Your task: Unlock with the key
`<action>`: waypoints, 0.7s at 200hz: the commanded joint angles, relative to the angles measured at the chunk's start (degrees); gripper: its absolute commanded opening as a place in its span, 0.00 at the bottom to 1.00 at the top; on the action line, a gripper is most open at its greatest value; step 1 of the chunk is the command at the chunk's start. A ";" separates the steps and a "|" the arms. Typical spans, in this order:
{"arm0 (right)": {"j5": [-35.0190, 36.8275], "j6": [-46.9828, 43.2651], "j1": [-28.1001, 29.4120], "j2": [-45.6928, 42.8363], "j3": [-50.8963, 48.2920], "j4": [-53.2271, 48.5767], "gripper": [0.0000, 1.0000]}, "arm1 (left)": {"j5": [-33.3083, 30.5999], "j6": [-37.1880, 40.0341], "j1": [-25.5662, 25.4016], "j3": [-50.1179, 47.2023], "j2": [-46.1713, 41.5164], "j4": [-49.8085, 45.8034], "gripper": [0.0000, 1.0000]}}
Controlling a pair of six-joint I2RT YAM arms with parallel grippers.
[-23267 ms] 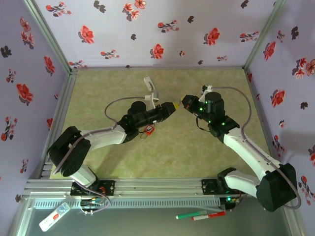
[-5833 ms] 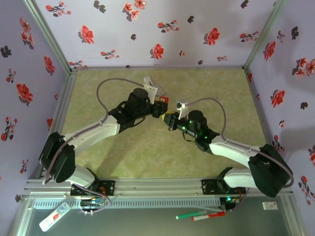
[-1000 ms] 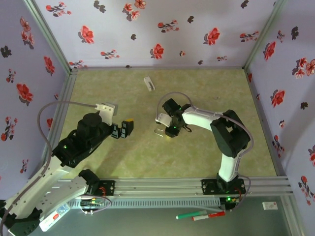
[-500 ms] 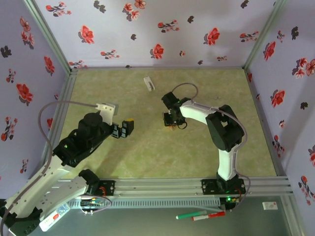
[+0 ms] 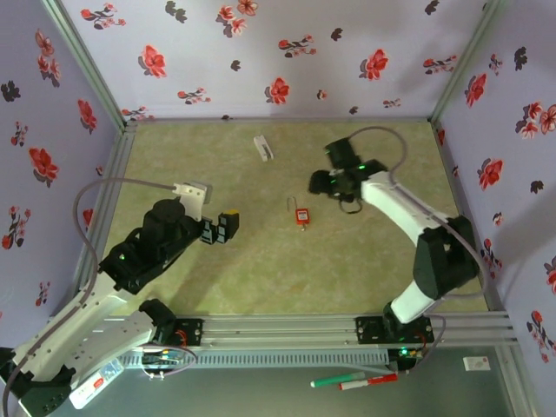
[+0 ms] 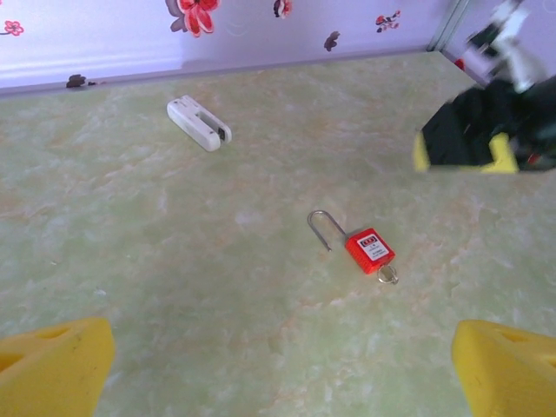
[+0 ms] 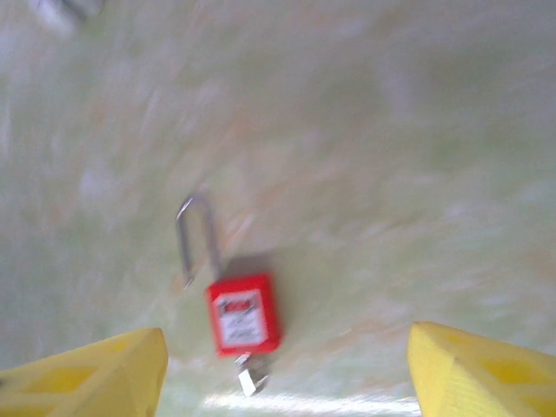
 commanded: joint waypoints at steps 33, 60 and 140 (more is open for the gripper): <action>-4.90 -6.27 -24.56 16.09 17.54 -6.12 0.66 | 7.20 -0.27 0.21 -4.86 1.54 10.64 1.00; 1.33 -12.86 -25.91 30.00 33.52 -12.20 0.61 | 7.11 -0.10 0.23 -6.09 2.37 11.94 1.00; 5.66 -18.15 -27.36 45.21 47.26 -18.34 0.48 | 7.11 0.57 0.23 -6.80 3.96 11.05 1.00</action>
